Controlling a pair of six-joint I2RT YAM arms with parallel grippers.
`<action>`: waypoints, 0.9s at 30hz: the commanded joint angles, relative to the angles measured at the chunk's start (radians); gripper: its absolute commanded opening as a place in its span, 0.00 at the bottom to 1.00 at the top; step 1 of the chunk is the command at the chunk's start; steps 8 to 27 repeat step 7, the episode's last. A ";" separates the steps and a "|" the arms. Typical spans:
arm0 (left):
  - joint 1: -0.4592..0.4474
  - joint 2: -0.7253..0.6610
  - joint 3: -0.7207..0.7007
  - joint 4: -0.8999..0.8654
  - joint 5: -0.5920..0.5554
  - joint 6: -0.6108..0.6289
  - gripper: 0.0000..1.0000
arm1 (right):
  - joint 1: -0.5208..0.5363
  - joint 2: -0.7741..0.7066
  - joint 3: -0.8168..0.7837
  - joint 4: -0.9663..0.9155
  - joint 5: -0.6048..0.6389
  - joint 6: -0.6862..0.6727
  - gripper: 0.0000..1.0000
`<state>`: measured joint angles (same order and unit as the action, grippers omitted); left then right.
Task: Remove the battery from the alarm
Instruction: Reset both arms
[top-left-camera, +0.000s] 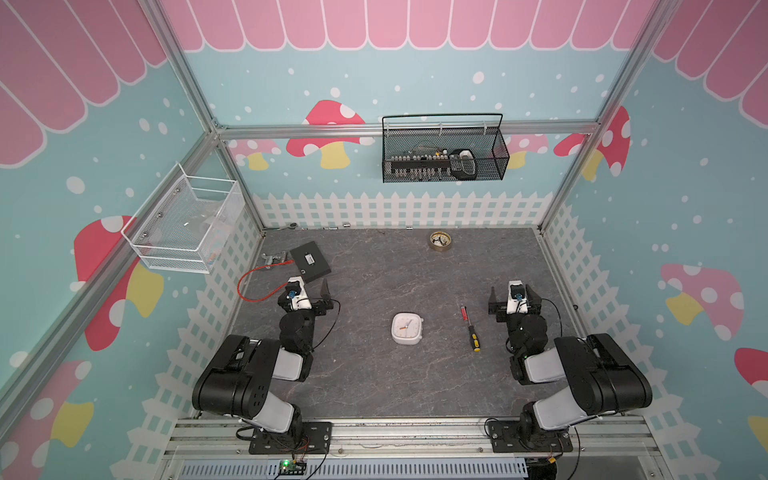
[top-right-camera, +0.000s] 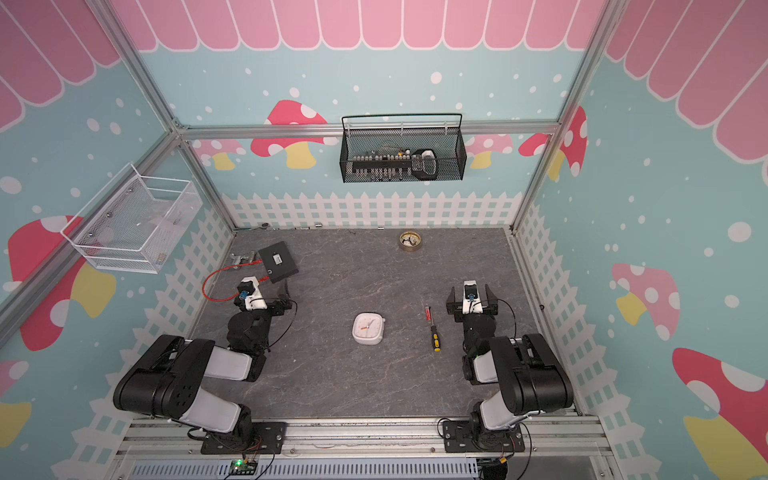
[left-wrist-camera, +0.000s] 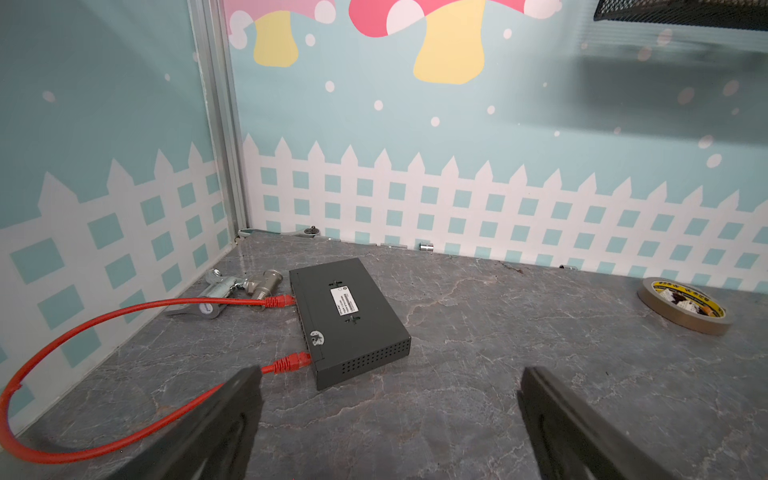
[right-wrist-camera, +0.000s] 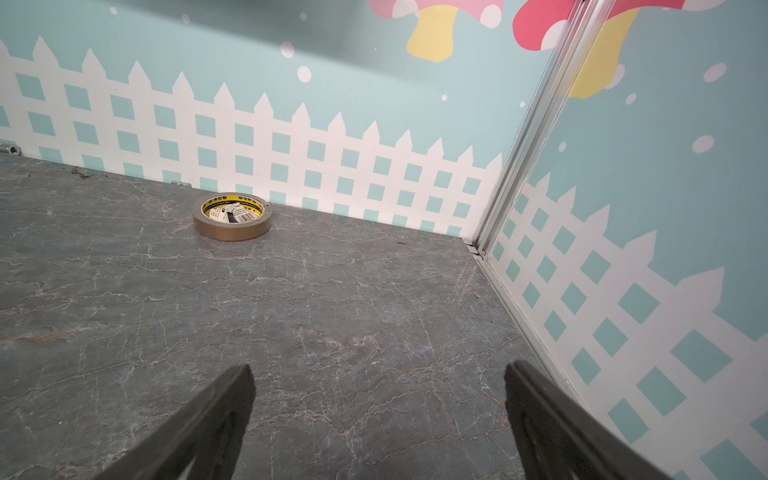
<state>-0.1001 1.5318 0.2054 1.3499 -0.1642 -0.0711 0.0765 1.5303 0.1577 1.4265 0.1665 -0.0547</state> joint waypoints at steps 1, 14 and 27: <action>0.005 0.002 0.003 -0.023 0.017 0.015 1.00 | -0.007 0.003 0.006 -0.005 -0.007 0.013 0.99; 0.005 -0.002 0.003 -0.028 0.017 0.013 1.00 | -0.007 0.003 -0.004 0.011 -0.002 0.013 0.99; 0.005 -0.002 0.003 -0.028 0.017 0.013 1.00 | -0.007 0.003 -0.004 0.011 -0.002 0.013 0.99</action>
